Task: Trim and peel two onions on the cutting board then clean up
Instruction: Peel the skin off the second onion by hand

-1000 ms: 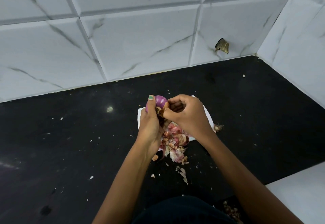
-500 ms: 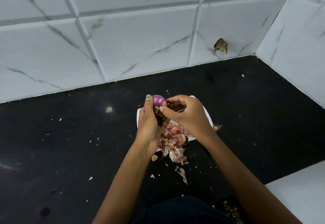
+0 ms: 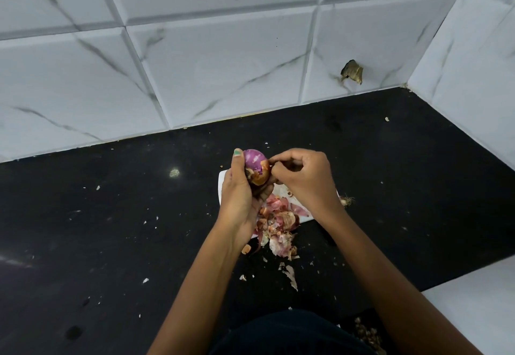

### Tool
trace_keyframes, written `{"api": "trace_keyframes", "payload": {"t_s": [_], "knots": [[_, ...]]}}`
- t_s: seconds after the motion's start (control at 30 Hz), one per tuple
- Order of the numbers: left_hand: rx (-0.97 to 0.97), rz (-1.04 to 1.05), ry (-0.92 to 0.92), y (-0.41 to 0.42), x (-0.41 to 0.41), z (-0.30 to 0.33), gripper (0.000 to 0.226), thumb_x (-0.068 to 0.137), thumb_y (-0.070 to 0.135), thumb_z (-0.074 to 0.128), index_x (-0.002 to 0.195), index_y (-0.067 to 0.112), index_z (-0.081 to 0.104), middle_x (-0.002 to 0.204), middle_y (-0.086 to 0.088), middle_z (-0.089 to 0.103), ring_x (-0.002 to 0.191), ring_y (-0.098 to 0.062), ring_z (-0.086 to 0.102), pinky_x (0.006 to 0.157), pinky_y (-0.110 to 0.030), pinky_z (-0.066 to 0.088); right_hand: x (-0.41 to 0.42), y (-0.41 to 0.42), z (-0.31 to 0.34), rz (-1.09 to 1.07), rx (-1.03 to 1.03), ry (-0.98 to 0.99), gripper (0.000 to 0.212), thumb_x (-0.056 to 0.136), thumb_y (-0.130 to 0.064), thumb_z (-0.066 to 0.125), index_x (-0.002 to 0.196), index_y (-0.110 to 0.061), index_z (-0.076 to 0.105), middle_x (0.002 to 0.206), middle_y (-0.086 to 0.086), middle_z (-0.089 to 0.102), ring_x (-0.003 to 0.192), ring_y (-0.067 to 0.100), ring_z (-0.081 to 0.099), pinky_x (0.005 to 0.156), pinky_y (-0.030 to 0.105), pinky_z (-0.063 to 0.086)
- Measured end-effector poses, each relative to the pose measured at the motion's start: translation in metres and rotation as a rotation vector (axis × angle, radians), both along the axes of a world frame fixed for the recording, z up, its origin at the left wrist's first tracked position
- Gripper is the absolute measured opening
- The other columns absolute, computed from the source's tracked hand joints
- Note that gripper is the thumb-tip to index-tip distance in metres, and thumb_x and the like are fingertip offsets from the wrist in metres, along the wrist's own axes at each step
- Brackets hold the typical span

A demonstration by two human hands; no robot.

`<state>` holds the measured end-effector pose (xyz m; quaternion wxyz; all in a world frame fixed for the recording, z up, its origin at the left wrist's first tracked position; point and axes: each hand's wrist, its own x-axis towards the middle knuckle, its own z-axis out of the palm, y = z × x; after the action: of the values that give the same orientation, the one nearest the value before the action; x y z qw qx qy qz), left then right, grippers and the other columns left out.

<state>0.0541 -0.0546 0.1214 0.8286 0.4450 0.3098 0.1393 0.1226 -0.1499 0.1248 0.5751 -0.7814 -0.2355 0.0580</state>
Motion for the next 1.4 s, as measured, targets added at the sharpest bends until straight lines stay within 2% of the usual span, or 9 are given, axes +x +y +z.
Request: {"api": "trace_keyframes", "payload": {"t_s": [0.13, 0.33, 0.5, 0.67, 0.77, 0.87, 1.0, 1.2, 1.4], "knots": [[-0.011, 0.020, 0.000, -0.001, 0.001, 0.001, 0.051, 0.098, 0.051, 0.043, 0.121, 0.008, 0.057, 0.085, -0.005, 0.071, 0.070, -0.007, 0.067, 0.064, -0.021, 0.051, -0.003, 0.000, -0.002, 0.015, 0.066, 0.030, 0.012, 0.090, -0.019, 0.063, 0.095, -0.011, 0.071, 0.080, -0.002, 0.070, 0.075, 0.009, 0.068, 0.065, 0.026, 0.058], [-0.052, 0.092, -0.020, -0.004, 0.002, -0.001, 0.051, 0.096, 0.050, 0.048, 0.125, 0.008, 0.053, 0.086, -0.001, 0.062, 0.078, -0.008, 0.062, 0.075, -0.026, 0.051, -0.010, 0.006, -0.007, 0.064, 0.038, -0.079, 0.009, 0.085, -0.022, 0.070, 0.089, -0.017, 0.064, 0.093, -0.003, 0.064, 0.087, 0.001, 0.060, 0.070, 0.008, 0.046], [-0.097, 0.048, -0.050, 0.001, 0.000, 0.001, 0.057, 0.097, 0.053, 0.043, 0.123, 0.004, 0.053, 0.077, -0.004, 0.066, 0.061, -0.009, 0.063, 0.050, -0.019, 0.046, -0.002, 0.005, -0.014, -0.034, 0.114, 0.113, 0.005, 0.092, -0.018, 0.061, 0.091, -0.014, 0.059, 0.083, -0.003, 0.063, 0.074, 0.005, 0.064, 0.063, 0.023, 0.055], [-0.150, 0.015, -0.051, 0.004, -0.001, 0.002, 0.053, 0.096, 0.054, 0.042, 0.116, 0.005, 0.052, 0.069, -0.002, 0.065, 0.055, -0.010, 0.059, 0.045, -0.018, 0.043, 0.009, -0.003, -0.022, -0.053, 0.005, 0.146, 0.006, 0.088, -0.007, 0.065, 0.089, -0.013, 0.067, 0.076, -0.002, 0.067, 0.066, 0.007, 0.067, 0.063, 0.023, 0.054], [-0.139, 0.007, -0.049, 0.004, -0.001, 0.002, 0.049, 0.096, 0.054, 0.043, 0.111, 0.008, 0.050, 0.066, -0.002, 0.062, 0.055, -0.009, 0.057, 0.046, -0.018, 0.043, 0.004, -0.002, -0.012, 0.006, 0.013, 0.095, 0.017, 0.093, -0.019, 0.060, 0.091, -0.006, 0.071, 0.073, -0.001, 0.069, 0.068, 0.008, 0.067, 0.065, 0.024, 0.057], [-0.140, 0.000, -0.071, 0.004, -0.002, 0.000, 0.055, 0.095, 0.057, 0.044, 0.113, 0.006, 0.054, 0.075, -0.005, 0.062, 0.060, -0.008, 0.056, 0.054, -0.019, 0.047, -0.004, 0.001, 0.004, 0.081, 0.021, 0.068, 0.024, 0.091, -0.030, 0.062, 0.093, -0.009, 0.073, 0.079, 0.000, 0.071, 0.074, 0.008, 0.069, 0.061, 0.017, 0.053], [-0.109, 0.028, -0.029, 0.001, -0.004, 0.008, 0.073, 0.092, 0.059, 0.048, 0.126, -0.006, 0.056, 0.112, -0.023, 0.067, 0.090, -0.020, 0.065, 0.079, -0.031, 0.055, -0.012, 0.005, 0.014, 0.132, -0.010, -0.021, 0.025, 0.079, -0.022, 0.076, 0.101, -0.012, 0.072, 0.087, -0.006, 0.072, 0.080, 0.001, 0.067, 0.071, 0.017, 0.055], [-0.073, 0.034, -0.014, 0.002, -0.004, 0.006, 0.068, 0.095, 0.053, 0.047, 0.127, -0.007, 0.055, 0.111, -0.023, 0.070, 0.098, -0.027, 0.071, 0.073, -0.031, 0.059, -0.017, 0.008, 0.019, 0.094, -0.020, -0.132, 0.019, 0.074, -0.016, 0.076, 0.092, -0.009, 0.073, 0.077, -0.004, 0.072, 0.070, 0.005, 0.067, 0.068, 0.024, 0.057], [-0.091, -0.017, -0.063, 0.004, -0.003, 0.001, 0.049, 0.094, 0.056, 0.045, 0.088, 0.009, 0.056, 0.058, 0.000, 0.058, 0.049, -0.006, 0.053, 0.052, -0.019, 0.047, -0.014, 0.003, 0.018, 0.052, 0.023, -0.135, 0.013, 0.079, -0.001, 0.066, 0.087, -0.008, 0.074, 0.070, -0.002, 0.071, 0.062, 0.004, 0.067, 0.060, 0.013, 0.052]]}}
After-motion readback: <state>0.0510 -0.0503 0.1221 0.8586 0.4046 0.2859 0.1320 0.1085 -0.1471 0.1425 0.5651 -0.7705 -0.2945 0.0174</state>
